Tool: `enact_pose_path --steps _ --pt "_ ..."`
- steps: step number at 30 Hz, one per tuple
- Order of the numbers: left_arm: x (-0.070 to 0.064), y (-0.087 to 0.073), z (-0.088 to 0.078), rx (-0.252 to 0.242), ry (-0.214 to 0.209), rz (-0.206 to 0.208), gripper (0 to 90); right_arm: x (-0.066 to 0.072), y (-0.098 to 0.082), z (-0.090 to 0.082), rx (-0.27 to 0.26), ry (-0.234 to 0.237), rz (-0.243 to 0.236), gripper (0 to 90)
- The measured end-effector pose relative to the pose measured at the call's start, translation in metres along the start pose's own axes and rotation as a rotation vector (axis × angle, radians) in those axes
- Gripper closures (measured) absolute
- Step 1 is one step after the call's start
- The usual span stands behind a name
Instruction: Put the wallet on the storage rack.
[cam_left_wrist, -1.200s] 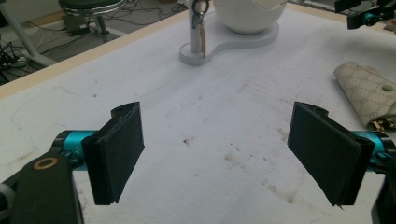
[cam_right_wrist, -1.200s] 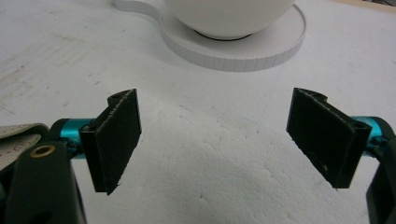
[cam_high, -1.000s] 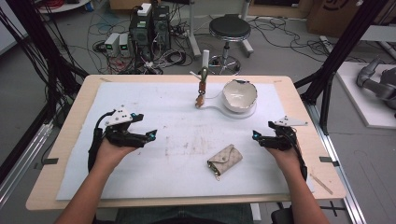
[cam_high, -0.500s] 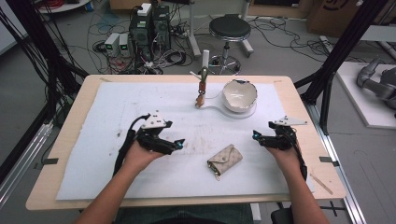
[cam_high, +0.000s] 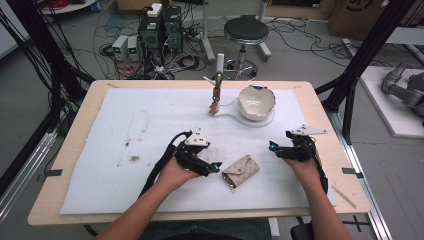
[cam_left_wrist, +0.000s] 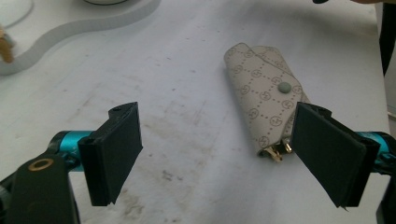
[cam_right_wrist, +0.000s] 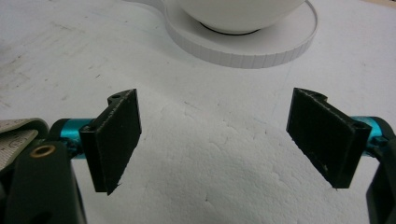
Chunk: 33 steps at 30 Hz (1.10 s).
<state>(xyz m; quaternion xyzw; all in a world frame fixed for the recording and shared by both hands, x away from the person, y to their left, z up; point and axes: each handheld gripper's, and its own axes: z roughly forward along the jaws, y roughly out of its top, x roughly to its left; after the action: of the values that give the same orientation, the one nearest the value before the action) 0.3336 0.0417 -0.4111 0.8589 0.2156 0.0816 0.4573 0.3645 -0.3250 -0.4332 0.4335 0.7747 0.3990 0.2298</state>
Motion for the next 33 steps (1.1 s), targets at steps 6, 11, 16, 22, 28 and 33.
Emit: enact_pose_path --steps 6,11,16,22,28,33 --pt "-0.012 0.005 0.014 0.022 -0.021 0.021 16.6 -0.001 0.000 0.000 -0.002 -0.004 -0.001 18.2" --pt "-0.021 0.007 0.026 0.042 -0.034 0.038 16.7 -0.001 0.000 0.001 -0.002 -0.002 -0.001 18.2" --pt "-0.029 0.007 0.038 0.049 -0.069 0.039 16.6 -0.001 0.000 0.001 -0.005 -0.001 -0.001 18.2" --pt "-0.036 0.005 0.052 0.072 -0.076 0.050 16.6 -0.001 0.000 0.001 -0.003 0.001 0.003 18.1" --pt "-0.041 0.003 0.062 0.091 -0.079 0.049 16.6 -0.001 0.000 0.001 0.000 0.003 0.003 18.2" --pt "-0.046 -0.001 0.070 0.111 -0.054 0.057 16.6 -0.001 0.000 0.002 0.002 0.005 0.003 18.2"
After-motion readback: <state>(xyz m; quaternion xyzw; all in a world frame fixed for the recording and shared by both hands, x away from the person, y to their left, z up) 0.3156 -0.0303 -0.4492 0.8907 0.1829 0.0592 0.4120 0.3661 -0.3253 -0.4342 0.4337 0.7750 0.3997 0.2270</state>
